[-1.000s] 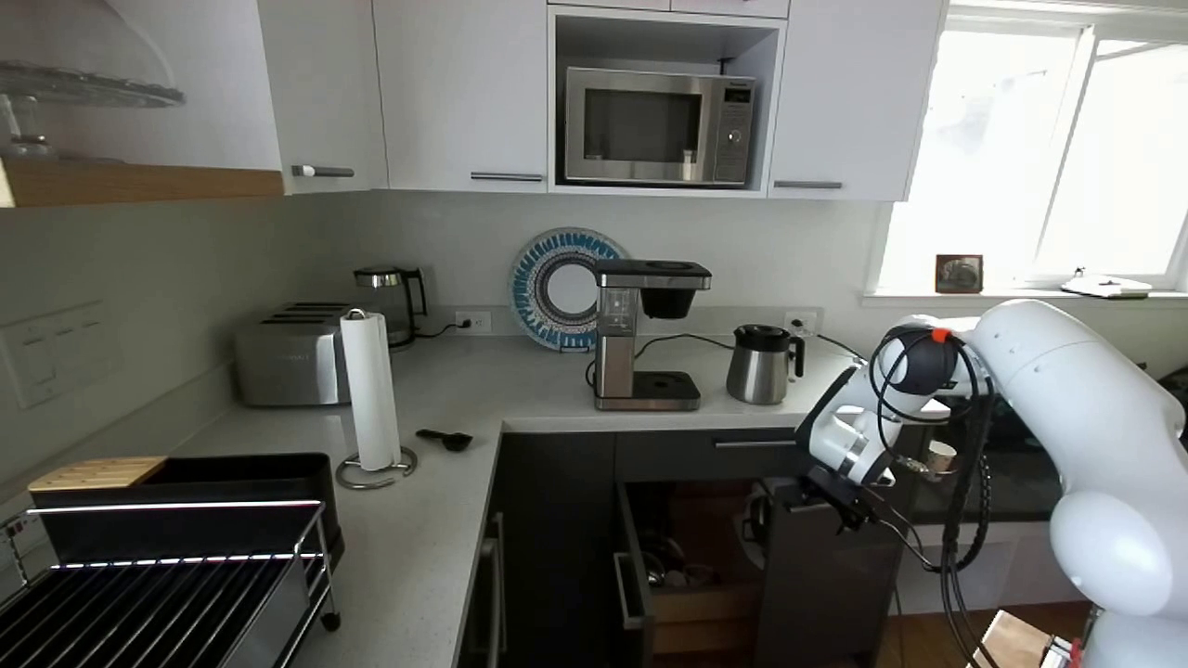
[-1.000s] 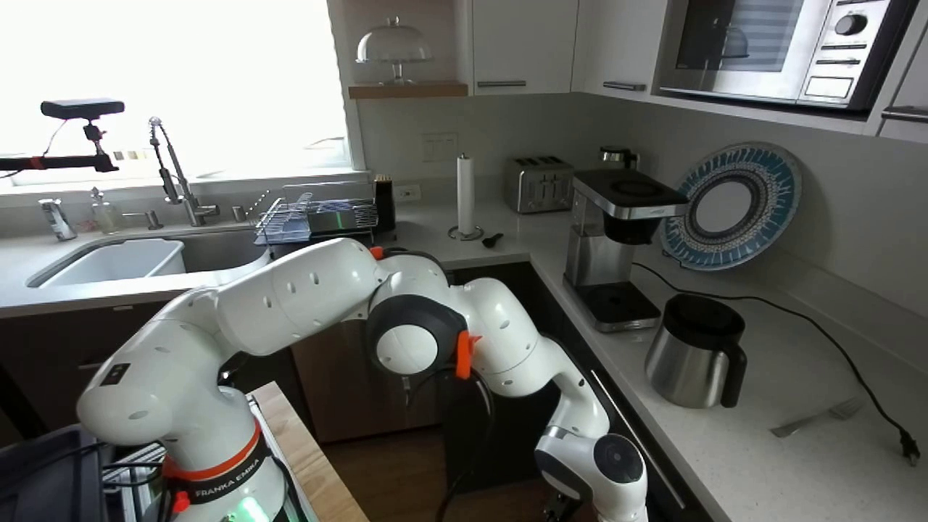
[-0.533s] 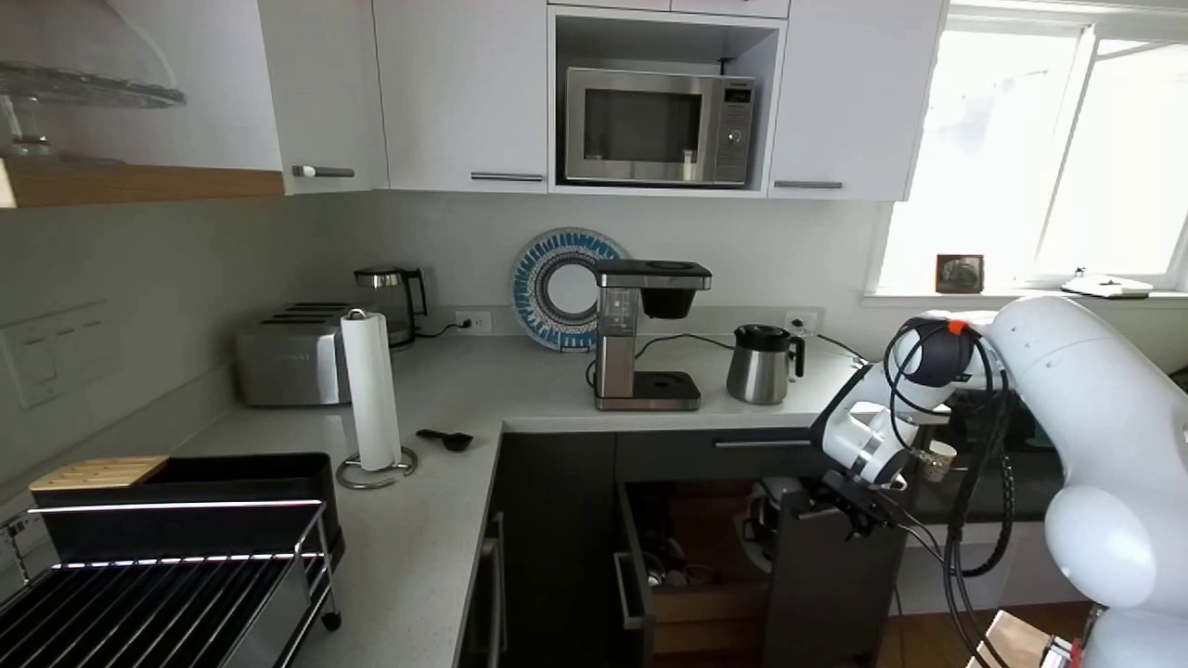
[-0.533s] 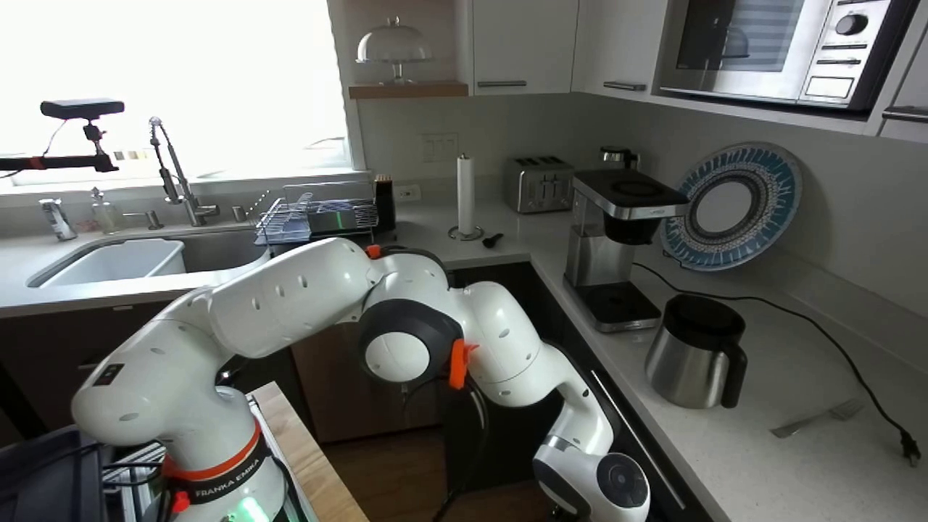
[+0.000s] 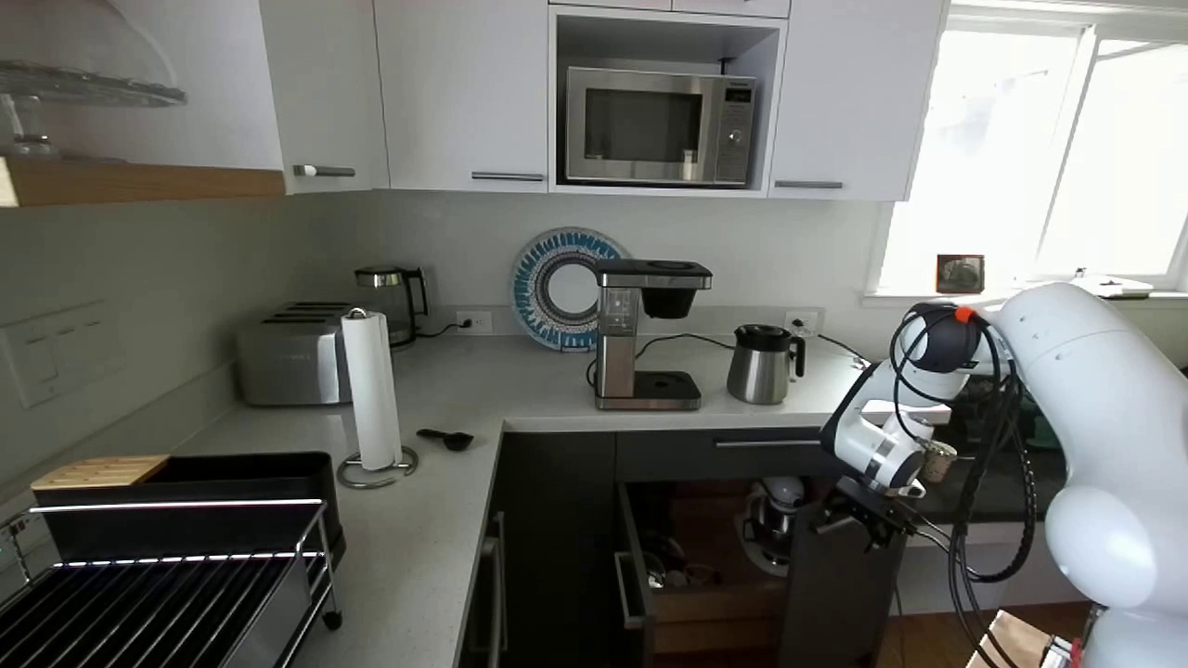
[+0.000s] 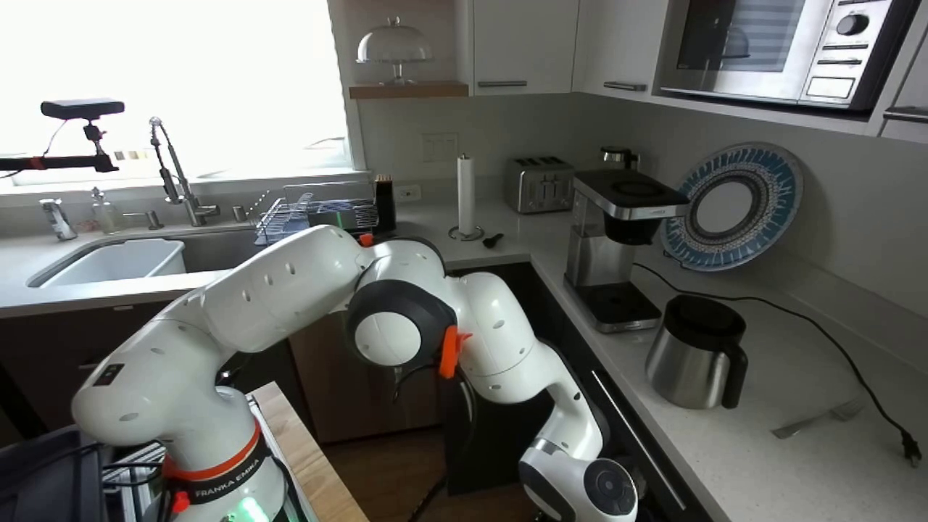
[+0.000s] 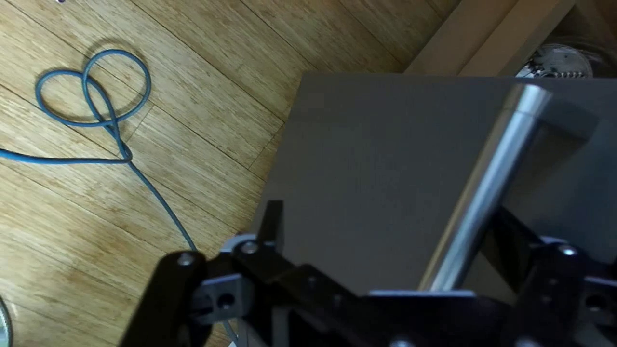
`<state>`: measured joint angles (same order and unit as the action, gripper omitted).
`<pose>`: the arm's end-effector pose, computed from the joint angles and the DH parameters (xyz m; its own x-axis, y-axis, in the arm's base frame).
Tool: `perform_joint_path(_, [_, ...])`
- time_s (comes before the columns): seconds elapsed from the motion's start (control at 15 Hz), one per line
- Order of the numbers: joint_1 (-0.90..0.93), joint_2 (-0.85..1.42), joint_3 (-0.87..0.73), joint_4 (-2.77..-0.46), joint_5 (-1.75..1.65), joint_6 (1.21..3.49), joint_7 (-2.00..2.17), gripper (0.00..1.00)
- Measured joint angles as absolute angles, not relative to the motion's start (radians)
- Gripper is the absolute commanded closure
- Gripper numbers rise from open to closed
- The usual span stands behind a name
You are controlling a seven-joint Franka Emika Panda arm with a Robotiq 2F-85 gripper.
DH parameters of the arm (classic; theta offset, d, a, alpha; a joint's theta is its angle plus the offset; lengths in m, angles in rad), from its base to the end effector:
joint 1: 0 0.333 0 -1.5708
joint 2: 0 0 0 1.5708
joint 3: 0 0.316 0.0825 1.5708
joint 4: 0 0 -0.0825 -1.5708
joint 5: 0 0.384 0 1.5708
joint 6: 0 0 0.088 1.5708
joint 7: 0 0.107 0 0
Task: Open the right door of the cabinet on the right
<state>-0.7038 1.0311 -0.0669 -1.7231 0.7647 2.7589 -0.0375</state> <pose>0.4208 -0.4484 -0.0079 0.1640 -0.9853 -0.0468 -0.9634 -0.1498 -0.2223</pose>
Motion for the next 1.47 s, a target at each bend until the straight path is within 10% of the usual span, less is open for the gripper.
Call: perform_joint_path(1.47, [-0.688,0.980,-0.113,-1.822,0.754,2.770,-0.041,0.00])
